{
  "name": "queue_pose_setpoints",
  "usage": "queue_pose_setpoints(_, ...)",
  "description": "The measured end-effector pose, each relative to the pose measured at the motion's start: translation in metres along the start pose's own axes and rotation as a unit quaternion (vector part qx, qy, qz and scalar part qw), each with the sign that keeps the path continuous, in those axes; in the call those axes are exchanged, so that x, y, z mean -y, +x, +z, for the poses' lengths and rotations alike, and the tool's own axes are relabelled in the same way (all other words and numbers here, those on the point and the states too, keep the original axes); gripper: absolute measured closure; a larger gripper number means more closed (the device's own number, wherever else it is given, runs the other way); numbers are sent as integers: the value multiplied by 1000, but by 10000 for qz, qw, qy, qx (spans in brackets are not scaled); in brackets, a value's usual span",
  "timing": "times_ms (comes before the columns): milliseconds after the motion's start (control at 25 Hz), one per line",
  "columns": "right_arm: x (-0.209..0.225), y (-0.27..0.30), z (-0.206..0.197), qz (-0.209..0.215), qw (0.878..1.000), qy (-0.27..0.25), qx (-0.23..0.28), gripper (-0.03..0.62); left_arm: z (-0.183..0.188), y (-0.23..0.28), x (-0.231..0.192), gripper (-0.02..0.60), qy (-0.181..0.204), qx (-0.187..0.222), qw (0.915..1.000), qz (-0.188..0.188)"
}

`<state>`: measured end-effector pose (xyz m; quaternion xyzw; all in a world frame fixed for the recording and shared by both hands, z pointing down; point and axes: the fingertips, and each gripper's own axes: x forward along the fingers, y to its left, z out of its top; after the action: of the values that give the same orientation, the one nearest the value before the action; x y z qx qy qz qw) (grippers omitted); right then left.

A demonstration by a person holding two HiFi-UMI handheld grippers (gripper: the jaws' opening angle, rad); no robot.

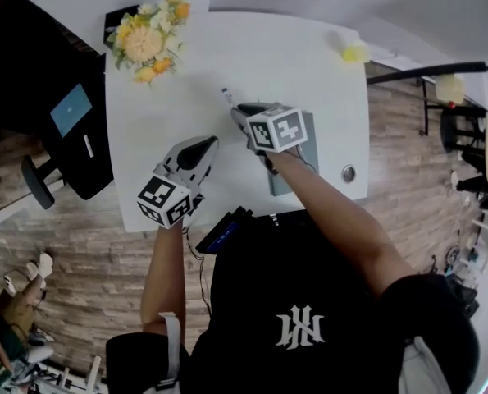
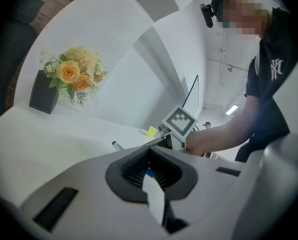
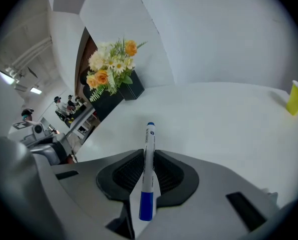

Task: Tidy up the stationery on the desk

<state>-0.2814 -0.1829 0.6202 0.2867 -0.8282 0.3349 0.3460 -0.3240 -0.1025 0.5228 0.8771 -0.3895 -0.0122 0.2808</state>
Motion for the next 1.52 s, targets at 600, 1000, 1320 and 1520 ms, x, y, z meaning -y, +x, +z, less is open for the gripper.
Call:
queue_pose_setpoints(600,130,-158,-20,-267,9920,656,1046,507,-40,76,62,578,211,-868,9960,4)
queue_pose_setpoints(1000,174,-164,-105,-142,9897,1301,574,507,-82,100,67,577,-71,-1431,9889,386)
queue_pose_setpoints(1320,174,-153,-141,167,9845,1709,346,505,-111,111,65,577,-223,-1649,9832,754)
queue_pose_setpoints(1520,168,-150,-156,299,9813,1891,192,505,-121,112,64,575,-184,-1715,9801,985)
